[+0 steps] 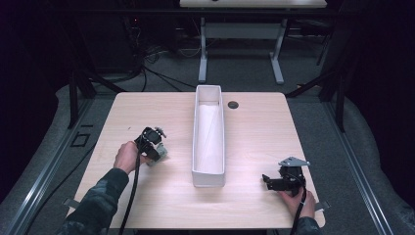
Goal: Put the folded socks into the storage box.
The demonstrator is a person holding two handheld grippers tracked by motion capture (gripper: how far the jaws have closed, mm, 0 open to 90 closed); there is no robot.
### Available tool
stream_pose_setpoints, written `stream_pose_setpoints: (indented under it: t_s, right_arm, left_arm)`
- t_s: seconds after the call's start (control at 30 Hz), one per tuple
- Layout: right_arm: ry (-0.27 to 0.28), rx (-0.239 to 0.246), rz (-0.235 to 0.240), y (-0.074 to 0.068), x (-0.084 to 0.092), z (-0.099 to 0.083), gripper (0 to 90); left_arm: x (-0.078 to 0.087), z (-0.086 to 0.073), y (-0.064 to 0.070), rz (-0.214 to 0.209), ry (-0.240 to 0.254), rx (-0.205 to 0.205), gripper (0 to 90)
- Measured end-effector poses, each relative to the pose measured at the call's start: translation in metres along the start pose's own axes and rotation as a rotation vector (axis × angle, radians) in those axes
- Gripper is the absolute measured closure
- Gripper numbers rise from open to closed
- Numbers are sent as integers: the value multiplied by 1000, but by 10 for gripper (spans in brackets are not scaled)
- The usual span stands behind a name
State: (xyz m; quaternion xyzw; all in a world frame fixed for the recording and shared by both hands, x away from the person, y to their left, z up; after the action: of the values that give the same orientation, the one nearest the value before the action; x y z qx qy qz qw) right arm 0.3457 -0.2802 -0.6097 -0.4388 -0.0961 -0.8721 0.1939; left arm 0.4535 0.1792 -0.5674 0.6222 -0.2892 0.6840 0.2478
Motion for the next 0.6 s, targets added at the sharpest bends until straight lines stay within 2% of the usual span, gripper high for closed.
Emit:
stream_pose_setpoints:
  t_s: [0.13,0.3,0.5,0.6]
  right_arm:
    - [0,0,1,0,0,0,76]
    - [0,-2,0,0,0,0,76]
    - [0,-1,-3,0,0,0,76]
    - [0,-2,-3,0,0,0,76]
  left_arm:
    - [1,-1,1,9,7,-18,686]
    - [3,-4,0,-6,15,-42,690]
    - [12,-6,3,6,25,-77,690]
    - [17,-9,5,1,44,-82,689]
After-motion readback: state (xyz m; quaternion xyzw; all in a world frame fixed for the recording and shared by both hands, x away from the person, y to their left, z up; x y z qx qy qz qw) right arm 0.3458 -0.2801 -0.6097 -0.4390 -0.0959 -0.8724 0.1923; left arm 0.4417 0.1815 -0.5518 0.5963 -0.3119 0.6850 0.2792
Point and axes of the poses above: each handheld gripper's, and its own axes: x roughly backward along the jaws, z roughly out of its top, y roughly to its right, the point moved 3 cm from there along -x, roughly forward along the jaws, and after that the axes turned 10 degrees about -y, right-handed, at the moved point
